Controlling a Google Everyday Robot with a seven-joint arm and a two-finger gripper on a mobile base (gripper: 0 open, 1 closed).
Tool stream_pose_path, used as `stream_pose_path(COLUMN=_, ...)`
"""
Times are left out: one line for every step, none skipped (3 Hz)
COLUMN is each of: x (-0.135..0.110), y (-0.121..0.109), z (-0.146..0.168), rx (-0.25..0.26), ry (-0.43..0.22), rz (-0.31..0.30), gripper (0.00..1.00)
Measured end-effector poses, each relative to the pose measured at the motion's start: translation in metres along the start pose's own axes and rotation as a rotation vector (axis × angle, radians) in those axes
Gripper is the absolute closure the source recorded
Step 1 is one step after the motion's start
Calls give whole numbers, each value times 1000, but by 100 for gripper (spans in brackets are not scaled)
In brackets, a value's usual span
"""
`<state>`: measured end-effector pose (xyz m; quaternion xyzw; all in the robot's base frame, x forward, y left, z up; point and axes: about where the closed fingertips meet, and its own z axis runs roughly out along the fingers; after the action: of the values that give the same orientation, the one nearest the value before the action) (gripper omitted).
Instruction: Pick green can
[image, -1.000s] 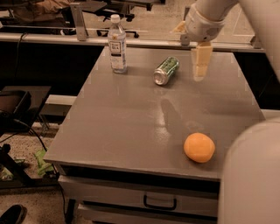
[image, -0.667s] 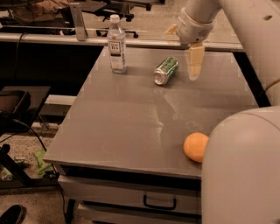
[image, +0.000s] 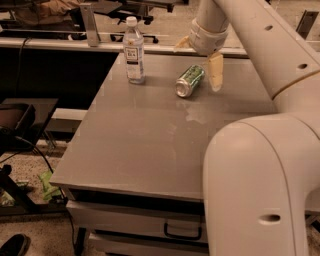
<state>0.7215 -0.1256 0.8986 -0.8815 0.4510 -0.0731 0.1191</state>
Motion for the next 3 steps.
stream_pose_path(x=0, y=-6, z=13, rx=-25, ry=11, rz=-94, gripper=0)
stream_pose_path(x=1, y=-12, z=24, rx=-50, ry=24, rz=-177, gripper=0)
stream_pose_path(x=0, y=-13, z=33, rx=-80, ry=27, rz=-244, gripper=14)
